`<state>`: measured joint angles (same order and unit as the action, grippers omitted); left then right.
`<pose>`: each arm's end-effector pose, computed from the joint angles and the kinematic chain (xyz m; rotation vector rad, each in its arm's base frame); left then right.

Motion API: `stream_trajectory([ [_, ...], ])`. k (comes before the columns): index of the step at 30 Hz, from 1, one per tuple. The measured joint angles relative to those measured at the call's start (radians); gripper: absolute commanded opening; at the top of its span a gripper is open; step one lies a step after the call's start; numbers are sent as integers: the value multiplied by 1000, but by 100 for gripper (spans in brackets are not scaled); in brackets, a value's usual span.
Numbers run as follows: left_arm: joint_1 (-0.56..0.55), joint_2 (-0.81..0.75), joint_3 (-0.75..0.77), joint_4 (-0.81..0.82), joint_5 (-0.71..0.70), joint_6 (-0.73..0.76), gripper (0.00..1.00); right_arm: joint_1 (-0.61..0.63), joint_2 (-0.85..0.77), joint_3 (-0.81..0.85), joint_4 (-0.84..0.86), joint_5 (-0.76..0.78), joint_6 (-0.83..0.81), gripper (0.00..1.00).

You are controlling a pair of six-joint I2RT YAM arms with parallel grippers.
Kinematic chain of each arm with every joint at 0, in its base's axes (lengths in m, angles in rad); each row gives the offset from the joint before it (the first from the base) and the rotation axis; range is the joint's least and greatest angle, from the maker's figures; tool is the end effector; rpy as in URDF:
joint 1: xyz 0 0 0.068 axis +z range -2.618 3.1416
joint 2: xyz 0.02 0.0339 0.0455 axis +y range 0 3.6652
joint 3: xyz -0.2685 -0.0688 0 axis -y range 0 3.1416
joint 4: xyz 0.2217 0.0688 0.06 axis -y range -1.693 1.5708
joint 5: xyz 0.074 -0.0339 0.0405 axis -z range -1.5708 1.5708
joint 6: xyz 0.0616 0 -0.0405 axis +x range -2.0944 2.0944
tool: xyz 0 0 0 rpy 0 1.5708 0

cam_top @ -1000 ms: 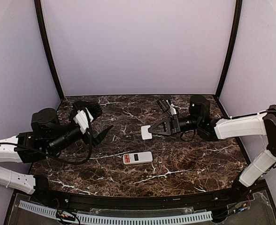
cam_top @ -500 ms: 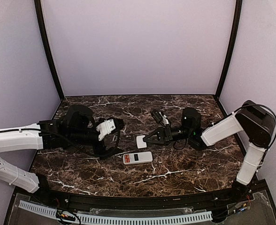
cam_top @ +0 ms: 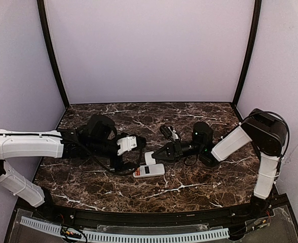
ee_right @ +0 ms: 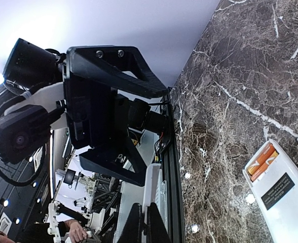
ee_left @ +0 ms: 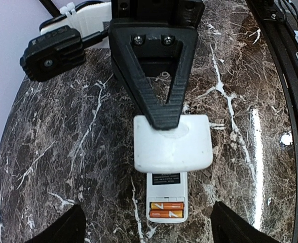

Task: Load the batteries into the remote control
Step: Pass from the right arm to the left

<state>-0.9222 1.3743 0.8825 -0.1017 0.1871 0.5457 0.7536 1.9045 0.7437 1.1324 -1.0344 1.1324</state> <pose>0.1738 -0.2483 0.2498 1.5408 1.5458 -0.4178 0.2239 0.2827 0.1848 -0.6658 2.0384 2.1033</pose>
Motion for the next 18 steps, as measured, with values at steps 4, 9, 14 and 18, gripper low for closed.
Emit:
stream_trajectory([
  [4,-14,41,38,17,18,18,85,9,13,2,17,-2,7,0],
  [9,-41,83,52,32,34,21,84,20,28,11,43,-1,18,0],
  [14,-53,109,52,33,42,22,80,24,36,12,51,-1,30,0],
  [18,-57,116,57,34,40,22,71,26,42,13,59,0,34,0],
])
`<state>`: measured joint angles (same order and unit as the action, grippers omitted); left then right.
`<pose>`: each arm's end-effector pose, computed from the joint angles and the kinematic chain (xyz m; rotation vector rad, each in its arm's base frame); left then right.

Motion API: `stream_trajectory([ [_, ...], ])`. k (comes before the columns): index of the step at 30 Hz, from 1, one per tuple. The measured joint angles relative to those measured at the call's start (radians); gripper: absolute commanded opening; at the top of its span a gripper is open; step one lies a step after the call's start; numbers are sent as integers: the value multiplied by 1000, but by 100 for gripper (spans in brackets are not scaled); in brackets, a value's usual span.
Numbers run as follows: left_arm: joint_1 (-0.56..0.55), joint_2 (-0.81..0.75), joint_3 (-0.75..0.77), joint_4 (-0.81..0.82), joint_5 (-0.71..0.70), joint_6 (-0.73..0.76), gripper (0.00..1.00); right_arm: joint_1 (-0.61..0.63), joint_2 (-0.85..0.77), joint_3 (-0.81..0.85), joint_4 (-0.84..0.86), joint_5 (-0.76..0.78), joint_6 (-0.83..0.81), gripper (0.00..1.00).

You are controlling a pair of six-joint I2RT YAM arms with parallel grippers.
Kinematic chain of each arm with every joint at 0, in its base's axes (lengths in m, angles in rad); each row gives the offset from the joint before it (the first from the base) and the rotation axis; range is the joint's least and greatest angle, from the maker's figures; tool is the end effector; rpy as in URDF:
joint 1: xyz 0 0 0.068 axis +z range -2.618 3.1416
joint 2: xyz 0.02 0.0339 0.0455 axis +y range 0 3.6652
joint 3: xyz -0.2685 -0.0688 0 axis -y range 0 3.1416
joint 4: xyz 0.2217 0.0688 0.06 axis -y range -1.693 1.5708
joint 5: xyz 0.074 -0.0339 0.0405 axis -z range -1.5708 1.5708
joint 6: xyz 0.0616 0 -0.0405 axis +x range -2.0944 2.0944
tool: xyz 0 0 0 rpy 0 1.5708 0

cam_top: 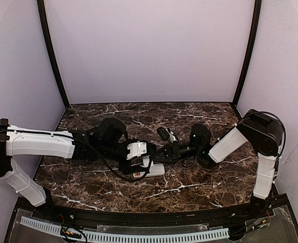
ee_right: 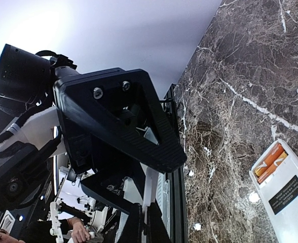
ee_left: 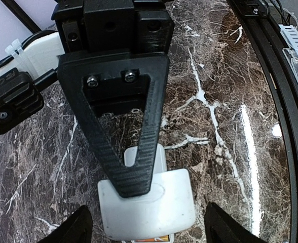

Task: Load the batteries into the remote control
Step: Pass from the right arm to the left

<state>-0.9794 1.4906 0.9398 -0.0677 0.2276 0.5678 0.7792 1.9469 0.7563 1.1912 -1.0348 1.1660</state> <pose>0.1713 -0.2800 0.2385 1.6359 1.4887 -0.4797 0.2204 0.2921 0.1797 -0.6830 2.0319 2.1372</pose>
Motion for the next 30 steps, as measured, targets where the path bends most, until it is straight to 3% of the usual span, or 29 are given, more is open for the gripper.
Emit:
stream_trajectory([
  [13,-5,7,10,8,-34,2,42,1,20,4,45,12,27,0],
  [20,-5,9,10,9,-50,2,30,1,28,6,48,4,44,34],
  [25,8,9,9,6,-51,1,30,-22,23,4,-11,3,10,39],
  [30,53,12,6,-39,-39,-3,31,-82,-55,-11,-214,27,-121,40],
])
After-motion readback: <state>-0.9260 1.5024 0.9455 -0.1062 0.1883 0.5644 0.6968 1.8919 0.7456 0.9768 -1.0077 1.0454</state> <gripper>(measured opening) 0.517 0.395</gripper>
